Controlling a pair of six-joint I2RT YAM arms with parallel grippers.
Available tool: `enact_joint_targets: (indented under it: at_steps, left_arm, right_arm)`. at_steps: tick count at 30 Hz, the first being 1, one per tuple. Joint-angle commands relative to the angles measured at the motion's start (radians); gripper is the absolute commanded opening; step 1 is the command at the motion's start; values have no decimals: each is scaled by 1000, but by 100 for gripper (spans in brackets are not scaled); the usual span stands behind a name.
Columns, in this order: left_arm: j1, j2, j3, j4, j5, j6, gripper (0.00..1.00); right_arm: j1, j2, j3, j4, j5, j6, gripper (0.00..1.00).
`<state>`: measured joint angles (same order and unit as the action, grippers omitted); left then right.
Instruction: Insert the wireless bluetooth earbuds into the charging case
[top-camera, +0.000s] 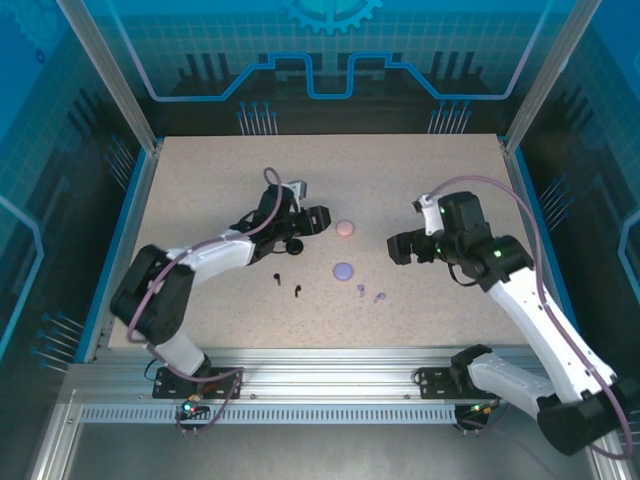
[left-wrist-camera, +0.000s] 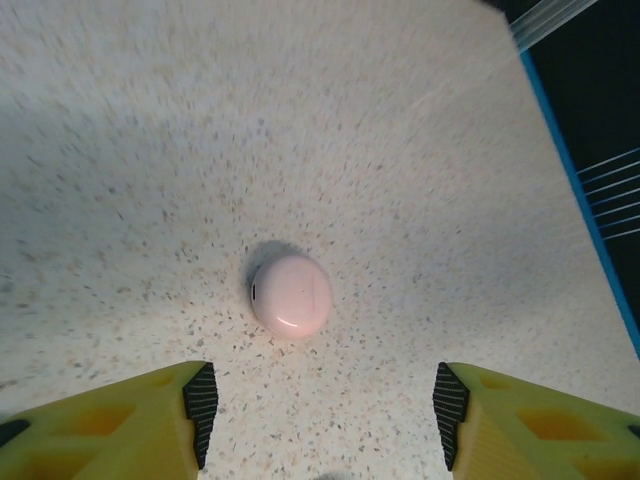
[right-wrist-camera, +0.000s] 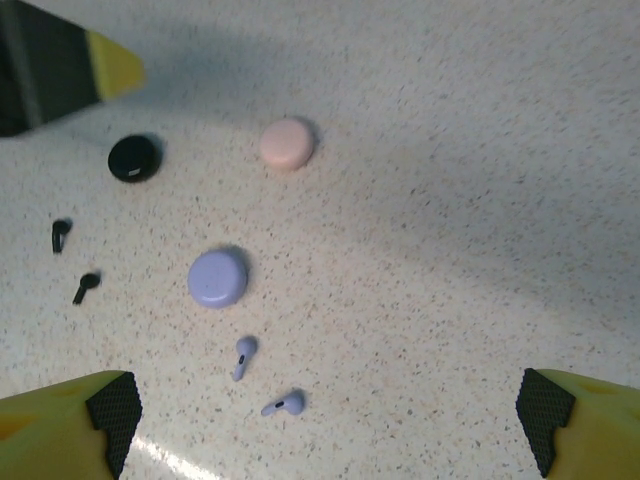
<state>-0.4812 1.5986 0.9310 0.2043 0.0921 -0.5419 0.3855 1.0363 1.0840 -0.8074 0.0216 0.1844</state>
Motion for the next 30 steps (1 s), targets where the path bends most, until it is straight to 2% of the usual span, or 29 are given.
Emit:
enact_joint_targets:
  at_steps: [1,6,9,17,24,30]
  left_arm:
    - [6,-146,-67,-11,-81,78,63]
    - [7,-368,-171,-23,-173,149,73]
    - [10,-485,-220,-67,-247,192,78]
    - [30,-772,-352,-148,-396,252,98]
    - [36,-897,-409,-186,-502,257,99]
    - [38,-907,-407,-223,-546,241,99]
  right_arm:
    - [8,85,74,-92,-54,-66,100]
    - [102,233,131,-121,28,-85,100]
    - [136,323,181,-152,98,-27,97]
    - [244,538,234,-115,126,112,96]
    - [323,719,322,-133,192,171,97]
    - [346,833,340,-95,152,226,96]
